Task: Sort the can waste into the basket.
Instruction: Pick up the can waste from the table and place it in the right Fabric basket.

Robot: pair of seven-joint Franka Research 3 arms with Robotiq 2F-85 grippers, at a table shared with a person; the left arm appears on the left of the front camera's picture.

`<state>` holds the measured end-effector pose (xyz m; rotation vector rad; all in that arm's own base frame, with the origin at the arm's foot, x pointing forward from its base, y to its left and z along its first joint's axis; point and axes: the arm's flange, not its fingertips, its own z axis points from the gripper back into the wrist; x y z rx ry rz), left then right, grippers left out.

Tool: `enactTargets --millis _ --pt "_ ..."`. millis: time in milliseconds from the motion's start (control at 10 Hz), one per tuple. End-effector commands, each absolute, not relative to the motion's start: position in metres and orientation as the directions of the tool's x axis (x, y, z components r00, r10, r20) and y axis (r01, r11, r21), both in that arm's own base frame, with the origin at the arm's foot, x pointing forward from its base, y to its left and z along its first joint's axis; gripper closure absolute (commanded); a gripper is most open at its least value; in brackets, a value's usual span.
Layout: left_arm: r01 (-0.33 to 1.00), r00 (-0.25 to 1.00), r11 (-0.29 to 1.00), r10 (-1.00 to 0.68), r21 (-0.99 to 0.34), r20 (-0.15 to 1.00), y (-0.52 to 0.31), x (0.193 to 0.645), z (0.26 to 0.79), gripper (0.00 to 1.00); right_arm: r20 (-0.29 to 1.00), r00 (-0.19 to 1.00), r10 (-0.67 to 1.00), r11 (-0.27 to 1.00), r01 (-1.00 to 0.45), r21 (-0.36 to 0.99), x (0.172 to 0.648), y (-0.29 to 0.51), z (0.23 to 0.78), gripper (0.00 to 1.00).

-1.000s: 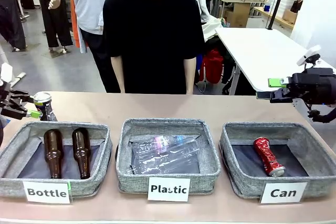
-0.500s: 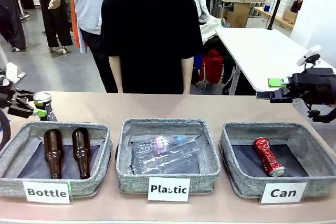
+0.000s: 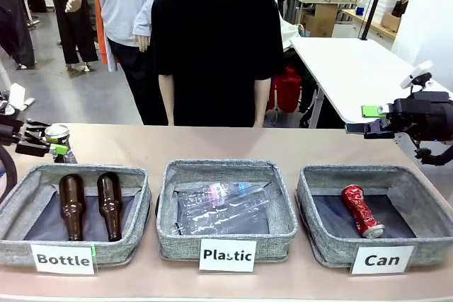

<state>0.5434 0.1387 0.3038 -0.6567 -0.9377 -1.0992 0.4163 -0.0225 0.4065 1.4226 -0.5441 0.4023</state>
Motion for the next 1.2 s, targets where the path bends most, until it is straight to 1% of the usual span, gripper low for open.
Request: enactTargets --millis 0,100,200,300,400,500,700,800,900,1100 --pt "0.947 0.132 0.32 -0.411 0.008 0.902 0.141 0.548 0.299 1.0 0.593 0.804 -0.051 0.107 -0.586 0.803 0.415 -0.024 0.408 0.0" --pt "0.948 0.128 0.317 -0.417 0.012 0.9 0.141 0.548 0.297 0.64 0.593 0.804 -0.051 0.107 -0.586 0.803 0.415 -0.024 0.408 0.0" --pt "0.95 0.121 0.312 -0.407 0.014 0.905 0.14 0.548 0.298 1.0 0.593 0.804 -0.051 0.107 -0.586 0.803 0.415 -0.024 0.408 0.0" --pt "0.951 0.112 0.308 -0.406 0.021 0.907 0.14 0.547 0.299 1.0 0.593 0.804 -0.051 0.107 -0.586 0.803 0.415 -0.024 0.408 0.0" --pt "0.952 0.103 0.305 -0.405 0.028 0.908 0.14 0.546 0.301 0.97 0.593 0.804 -0.051 0.107 -0.586 0.803 0.415 -0.024 0.408 0.0" --pt "0.953 0.092 0.301 -0.399 0.035 0.912 0.141 0.544 0.302 1.0 0.593 0.804 -0.051 0.107 -0.586 0.803 0.415 -0.024 0.408 0.0" --pt "0.956 0.032 0.282 -0.391 0.087 0.92 0.139 0.533 0.319 1.0 0.593 0.804 -0.051 0.107 -0.586 0.803 0.415 -0.024 0.408 0.0" --pt "0.953 -0.038 0.259 -0.404 0.154 0.914 0.136 0.522 0.344 1.0 0.593 0.804 -0.051 0.107 -0.586 0.803 0.415 -0.024 0.408 0.0" --pt "0.954 -0.114 0.21 -0.406 0.214 0.907 0.131 0.503 0.39 1.0 0.593 0.804 -0.051 0.107 -0.586 0.803 0.415 -0.024 0.408 0.0" --pt "0.967 -0.089 0.173 -0.456 0.187 0.886 0.116 0.453 0.458 1.0 0.593 0.804 -0.051 0.107 -0.586 0.803 0.415 -0.024 0.408 0.0"
